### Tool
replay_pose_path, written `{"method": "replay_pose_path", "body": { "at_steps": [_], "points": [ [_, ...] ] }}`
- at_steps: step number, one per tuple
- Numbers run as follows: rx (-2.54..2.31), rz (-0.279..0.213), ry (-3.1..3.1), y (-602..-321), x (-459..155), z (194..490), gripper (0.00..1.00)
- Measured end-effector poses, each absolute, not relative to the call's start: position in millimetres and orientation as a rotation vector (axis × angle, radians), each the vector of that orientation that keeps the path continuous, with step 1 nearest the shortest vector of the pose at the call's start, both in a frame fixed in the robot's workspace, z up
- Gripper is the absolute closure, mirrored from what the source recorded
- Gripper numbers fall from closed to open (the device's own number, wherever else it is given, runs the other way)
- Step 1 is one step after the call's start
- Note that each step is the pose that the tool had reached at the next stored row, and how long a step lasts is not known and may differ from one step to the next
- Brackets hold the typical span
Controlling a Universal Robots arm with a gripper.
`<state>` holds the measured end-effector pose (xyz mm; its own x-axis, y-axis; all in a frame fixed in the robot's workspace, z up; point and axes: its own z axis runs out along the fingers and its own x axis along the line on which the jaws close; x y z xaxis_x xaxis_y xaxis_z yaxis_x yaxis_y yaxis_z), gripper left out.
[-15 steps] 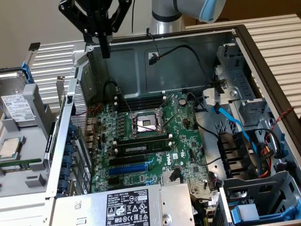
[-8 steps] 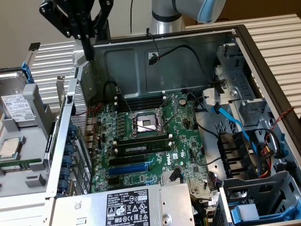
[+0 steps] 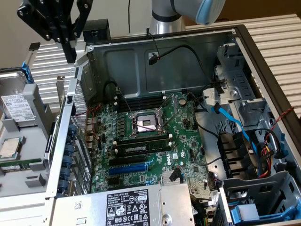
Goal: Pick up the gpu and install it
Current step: 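Reach for the gpu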
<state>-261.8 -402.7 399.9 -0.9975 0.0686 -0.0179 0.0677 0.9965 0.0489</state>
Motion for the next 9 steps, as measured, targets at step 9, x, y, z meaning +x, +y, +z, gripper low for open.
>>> {"method": "replay_pose_path", "body": {
  "at_steps": [9],
  "points": [
    [0.107, 0.078, 3.119, -410, -302, 400, 0.89]
  ]
}}
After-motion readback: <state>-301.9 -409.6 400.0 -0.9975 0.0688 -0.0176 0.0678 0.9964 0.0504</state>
